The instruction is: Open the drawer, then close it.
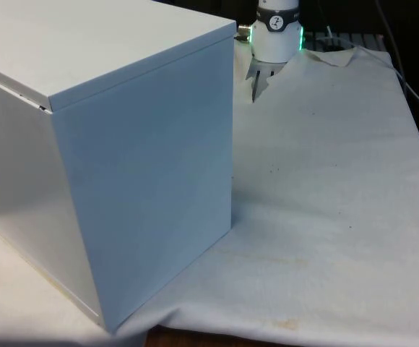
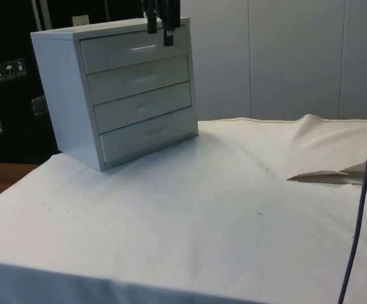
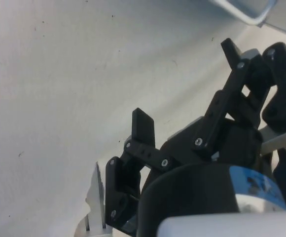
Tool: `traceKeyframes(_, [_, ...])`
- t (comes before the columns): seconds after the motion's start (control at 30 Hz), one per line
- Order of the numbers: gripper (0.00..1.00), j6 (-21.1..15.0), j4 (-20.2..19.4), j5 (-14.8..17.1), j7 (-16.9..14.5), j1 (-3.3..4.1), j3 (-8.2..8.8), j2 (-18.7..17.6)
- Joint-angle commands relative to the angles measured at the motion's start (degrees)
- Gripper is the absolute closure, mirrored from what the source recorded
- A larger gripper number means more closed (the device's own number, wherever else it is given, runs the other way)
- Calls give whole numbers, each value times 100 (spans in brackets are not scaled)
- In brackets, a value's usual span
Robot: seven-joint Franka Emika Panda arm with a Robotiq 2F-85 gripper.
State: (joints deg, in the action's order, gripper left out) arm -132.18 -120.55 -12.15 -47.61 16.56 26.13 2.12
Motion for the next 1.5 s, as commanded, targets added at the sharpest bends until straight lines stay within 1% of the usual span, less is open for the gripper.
traceKeyframes(0.0, [0, -115, -23, -11, -86, -11, 17, 0])
traceKeyframes(0.03, [0, -34, -6, 0, -69, 0, 23, 0])
traceKeyframes(0.07, [0, -160, -34, -17, -155, -11, 40, -6])
traceKeyframes(0.33, [0, -338, -34, -17, -367, -11, 115, -69])
traceKeyframes(0.37, [0, -292, -29, 0, -350, 0, 120, -63])
traceKeyframes(0.4, [0, -395, -23, -17, -384, -11, 132, -103])
traceKeyframes(0.6, [0, -607, -6, -40, -350, -11, 166, -246])
traceKeyframes(0.63, [0, -630, 0, -40, -350, -11, 172, -264])
traceKeyframes(0.67, [0, -579, -17, 0, -361, -6, 160, -241])
traceKeyframes(0.7, [0, -659, 6, -40, -355, -17, 172, -281])
traceKeyframes(0.87, [0, -802, 63, -34, -355, -11, 212, -390])
traceKeyframes(0.9, [0, -825, 69, -40, -344, -11, 212, -401])
traceKeyframes(0.93, [0, -751, 46, 0, -361, -6, 206, -367])
traceKeyframes(0.97, [0, -842, 74, -40, -344, -11, 218, -413])
traceKeyframes(1.13, [0, -1014, 86, -40, -332, -6, 212, -521])
traceKeyframes(1.2, [0, -1060, 80, -46, -338, 0, 212, -556])
traceKeyframes(1.23, [0, -997, 63, 0, -355, 0, 212, -516])
traceKeyframes(1.27, [0, -1083, 80, -46, -344, 0, 212, -567])
traceKeyframes(1.47, [0, -1209, 57, -29, -493, -11, 218, -642])
